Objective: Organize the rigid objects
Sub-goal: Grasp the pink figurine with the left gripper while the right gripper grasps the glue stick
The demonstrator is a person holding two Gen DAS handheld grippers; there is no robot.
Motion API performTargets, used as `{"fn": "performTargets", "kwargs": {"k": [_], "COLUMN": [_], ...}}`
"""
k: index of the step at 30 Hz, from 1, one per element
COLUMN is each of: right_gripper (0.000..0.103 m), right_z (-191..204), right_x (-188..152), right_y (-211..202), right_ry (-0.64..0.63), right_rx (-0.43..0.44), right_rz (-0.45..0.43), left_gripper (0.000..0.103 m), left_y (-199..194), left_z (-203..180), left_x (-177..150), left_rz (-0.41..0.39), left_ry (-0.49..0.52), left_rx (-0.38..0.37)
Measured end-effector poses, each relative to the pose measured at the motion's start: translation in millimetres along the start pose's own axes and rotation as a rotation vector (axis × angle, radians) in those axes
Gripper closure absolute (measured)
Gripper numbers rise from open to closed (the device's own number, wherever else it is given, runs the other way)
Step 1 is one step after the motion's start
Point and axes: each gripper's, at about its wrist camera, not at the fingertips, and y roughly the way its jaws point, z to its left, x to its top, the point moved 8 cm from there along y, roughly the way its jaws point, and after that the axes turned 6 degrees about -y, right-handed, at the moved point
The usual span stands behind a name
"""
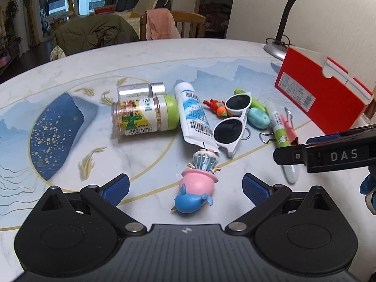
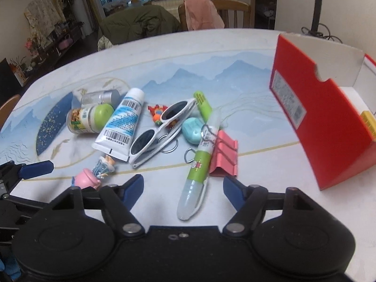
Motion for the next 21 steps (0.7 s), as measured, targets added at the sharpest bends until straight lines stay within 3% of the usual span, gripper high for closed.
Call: {"fn": "performTargets", "kwargs": {"k": [6, 17, 21], "right_gripper": [0.045, 0.074, 0.077], "right_z": [-3, -4, -4], "right_x": [0, 2, 1], "right_y": [14, 24, 24], "right_ry": [0.023, 0.035, 0.034], "right_rx": [-0.014, -0.038, -0.036], "right_rz": [0.028, 0.047, 0.049], "left_gripper": [0.002, 0.031, 0.041], "left_y": [11, 15, 15], "left_z": [3, 2, -1], "left_x": [-1, -3, -2], "left_rz": [0.008, 0.021, 0.022], "left_ry": [-0.001, 0.004, 0.016], "left_rx": [0.007, 0.007, 0.011]}}
